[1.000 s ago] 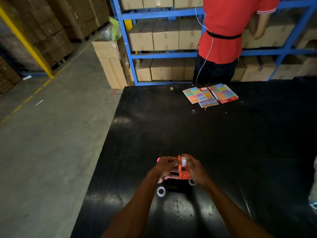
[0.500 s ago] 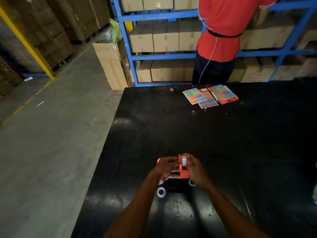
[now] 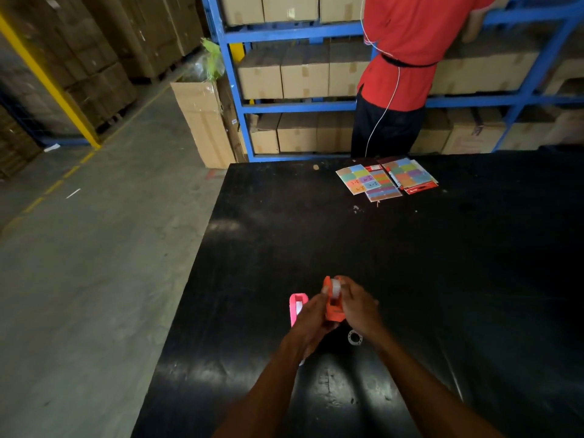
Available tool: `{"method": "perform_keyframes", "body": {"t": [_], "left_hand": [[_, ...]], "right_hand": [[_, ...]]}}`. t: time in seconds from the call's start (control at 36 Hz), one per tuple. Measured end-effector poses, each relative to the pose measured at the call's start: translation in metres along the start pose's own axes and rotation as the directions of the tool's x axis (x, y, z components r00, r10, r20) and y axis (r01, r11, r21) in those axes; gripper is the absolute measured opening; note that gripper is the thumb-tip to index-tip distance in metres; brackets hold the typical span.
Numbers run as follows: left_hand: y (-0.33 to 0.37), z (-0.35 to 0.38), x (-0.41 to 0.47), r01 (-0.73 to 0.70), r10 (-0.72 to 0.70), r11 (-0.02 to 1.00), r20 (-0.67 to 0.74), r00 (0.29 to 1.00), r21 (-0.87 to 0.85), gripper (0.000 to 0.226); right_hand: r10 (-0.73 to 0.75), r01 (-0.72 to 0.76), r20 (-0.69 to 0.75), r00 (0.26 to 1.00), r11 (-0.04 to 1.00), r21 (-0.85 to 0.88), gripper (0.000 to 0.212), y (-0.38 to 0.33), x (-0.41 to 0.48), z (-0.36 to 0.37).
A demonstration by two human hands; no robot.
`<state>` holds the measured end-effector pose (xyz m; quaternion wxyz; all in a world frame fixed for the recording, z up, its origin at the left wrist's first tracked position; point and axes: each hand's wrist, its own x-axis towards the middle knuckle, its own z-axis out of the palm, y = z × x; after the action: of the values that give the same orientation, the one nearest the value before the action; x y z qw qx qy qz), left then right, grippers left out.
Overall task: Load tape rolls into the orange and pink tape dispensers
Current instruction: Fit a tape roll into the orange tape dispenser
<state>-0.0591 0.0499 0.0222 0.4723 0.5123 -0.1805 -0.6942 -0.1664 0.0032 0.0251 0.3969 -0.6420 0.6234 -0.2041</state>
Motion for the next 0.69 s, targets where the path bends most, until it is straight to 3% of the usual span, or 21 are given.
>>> {"method": "perform_keyframes", "body": {"t": [0.08,0.17,0.28,0.42,0.53,0.69], "left_hand": [[-0.004,0.003,0.002,0.058,-0.058,0.982,0.004,0.998,-0.180,0.050],[-0.007,0.001,0.004,0.083,-0.088,0.976,-0.015,0.996,-0.200,0.051],[-0.001,0.001,0.005,0.089,-0.099,0.988,-0.083,0.992,-0.123,0.044],[0.006,-0.005,0.008,0.048,-0.065,0.990,-0.123,0.990,-0.133,0.042],[0.008,-0.004,0.009,0.036,-0.064,0.981,-0.142,0.988,-0.192,0.033],[0.009,-0.004,0.005,0.028,-0.038,0.965,-0.031,0.999,-0.260,0.035]], "right_hand": [[-0.026,0.024,-0.009,1.000,0.979,-0.204,0.040,0.001,0.002,0.001],[-0.051,0.045,-0.015,0.999,0.960,-0.276,0.038,0.001,0.002,-0.003],[-0.159,0.152,-0.002,0.987,0.949,-0.276,0.037,0.002,0.000,-0.015],[-0.382,0.384,0.034,0.923,0.918,-0.102,0.036,0.001,-0.003,-0.027],[-0.436,0.444,0.086,0.896,0.884,-0.146,0.034,0.000,-0.005,-0.028],[-0.486,0.475,0.045,0.873,0.823,-0.311,0.032,0.000,-0.004,-0.025]]}}
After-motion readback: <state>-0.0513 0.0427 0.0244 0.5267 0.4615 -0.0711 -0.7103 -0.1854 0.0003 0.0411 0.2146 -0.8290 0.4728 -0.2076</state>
